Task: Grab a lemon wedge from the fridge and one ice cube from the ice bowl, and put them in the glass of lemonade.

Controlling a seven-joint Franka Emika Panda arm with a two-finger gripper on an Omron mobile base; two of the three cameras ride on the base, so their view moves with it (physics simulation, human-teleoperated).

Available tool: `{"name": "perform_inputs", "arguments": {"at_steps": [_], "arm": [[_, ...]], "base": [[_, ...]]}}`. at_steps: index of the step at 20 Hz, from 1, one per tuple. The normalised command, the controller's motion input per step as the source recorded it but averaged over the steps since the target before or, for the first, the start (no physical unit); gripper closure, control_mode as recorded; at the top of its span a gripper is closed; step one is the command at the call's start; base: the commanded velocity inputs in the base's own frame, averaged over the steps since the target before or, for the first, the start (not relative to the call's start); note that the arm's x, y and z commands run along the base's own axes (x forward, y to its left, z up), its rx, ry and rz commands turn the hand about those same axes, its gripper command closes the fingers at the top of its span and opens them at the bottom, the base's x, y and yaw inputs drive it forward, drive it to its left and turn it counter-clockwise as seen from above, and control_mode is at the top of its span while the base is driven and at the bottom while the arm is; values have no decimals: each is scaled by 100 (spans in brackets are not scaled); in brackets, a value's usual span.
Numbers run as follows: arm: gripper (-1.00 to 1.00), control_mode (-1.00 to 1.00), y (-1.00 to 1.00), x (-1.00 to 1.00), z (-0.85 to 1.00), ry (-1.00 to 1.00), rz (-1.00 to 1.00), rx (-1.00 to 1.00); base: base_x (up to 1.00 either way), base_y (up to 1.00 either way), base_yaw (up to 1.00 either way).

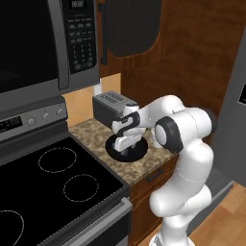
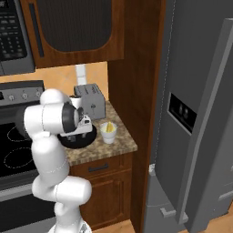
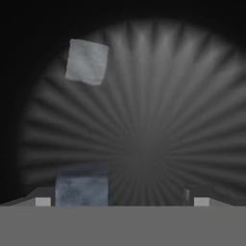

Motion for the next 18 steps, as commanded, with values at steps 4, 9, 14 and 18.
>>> {"name": "perform_inputs", "arguments": {"at_steps": [4, 9, 14, 18], "arm": [[-100, -100, 0, -48, 0, -6, 3, 0], [-100, -100, 0, -20, -9, -14, 6, 0], [-100, -100, 0, 3, -5, -5, 6, 0], [-100, -100, 2, 18, 0, 0, 1, 0]], "base": [[0, 0, 0], [0, 0, 0], [0, 0, 0], [0, 0, 0]]}}
